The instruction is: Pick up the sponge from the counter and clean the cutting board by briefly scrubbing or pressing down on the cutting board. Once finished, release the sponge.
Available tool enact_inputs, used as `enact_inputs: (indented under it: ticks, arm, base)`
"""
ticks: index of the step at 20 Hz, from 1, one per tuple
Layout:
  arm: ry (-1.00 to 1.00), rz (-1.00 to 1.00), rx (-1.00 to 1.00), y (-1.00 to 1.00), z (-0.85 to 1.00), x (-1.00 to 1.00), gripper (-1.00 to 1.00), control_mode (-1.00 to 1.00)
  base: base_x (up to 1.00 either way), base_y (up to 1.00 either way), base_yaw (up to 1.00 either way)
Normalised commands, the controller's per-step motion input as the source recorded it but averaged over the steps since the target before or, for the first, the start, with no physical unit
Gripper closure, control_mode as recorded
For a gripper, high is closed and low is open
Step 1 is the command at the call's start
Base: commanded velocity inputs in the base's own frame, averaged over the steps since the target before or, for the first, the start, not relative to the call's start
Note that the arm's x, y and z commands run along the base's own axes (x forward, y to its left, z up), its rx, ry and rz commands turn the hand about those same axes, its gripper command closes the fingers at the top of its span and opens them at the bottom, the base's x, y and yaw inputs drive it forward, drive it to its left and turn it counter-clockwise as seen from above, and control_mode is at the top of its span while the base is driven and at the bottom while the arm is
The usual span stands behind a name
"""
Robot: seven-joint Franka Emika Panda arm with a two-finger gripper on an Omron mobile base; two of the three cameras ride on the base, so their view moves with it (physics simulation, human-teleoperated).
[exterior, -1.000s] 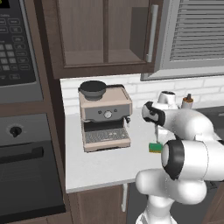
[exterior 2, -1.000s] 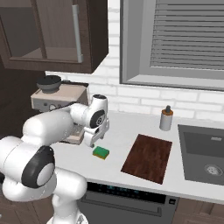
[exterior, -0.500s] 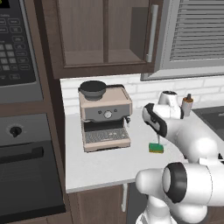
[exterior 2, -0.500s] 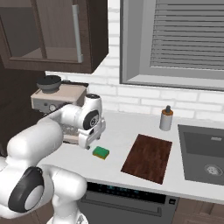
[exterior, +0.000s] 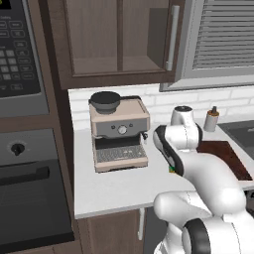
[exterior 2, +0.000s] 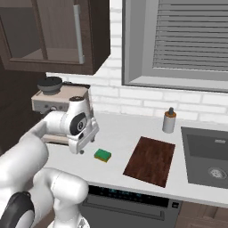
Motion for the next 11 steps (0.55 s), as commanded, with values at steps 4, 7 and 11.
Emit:
enact_inputs:
  ticks: [4,7,11]
  arm:
    - [-0.05,0.0,-0.09,0.38,0.34,-0.05,-1.0,-1.0]
    - [-0.01,0.0,-0.1,0.41,0.34,0.0,-1.0,-1.0]
    - [0.0,0.0,-0.11,0.43,0.34,0.0,-1.0,-1.0]
  base:
    - [0.0,0.0,0.0]
    - [0.0,0.0,0.0]
    - [0.0,0.0,0.0]
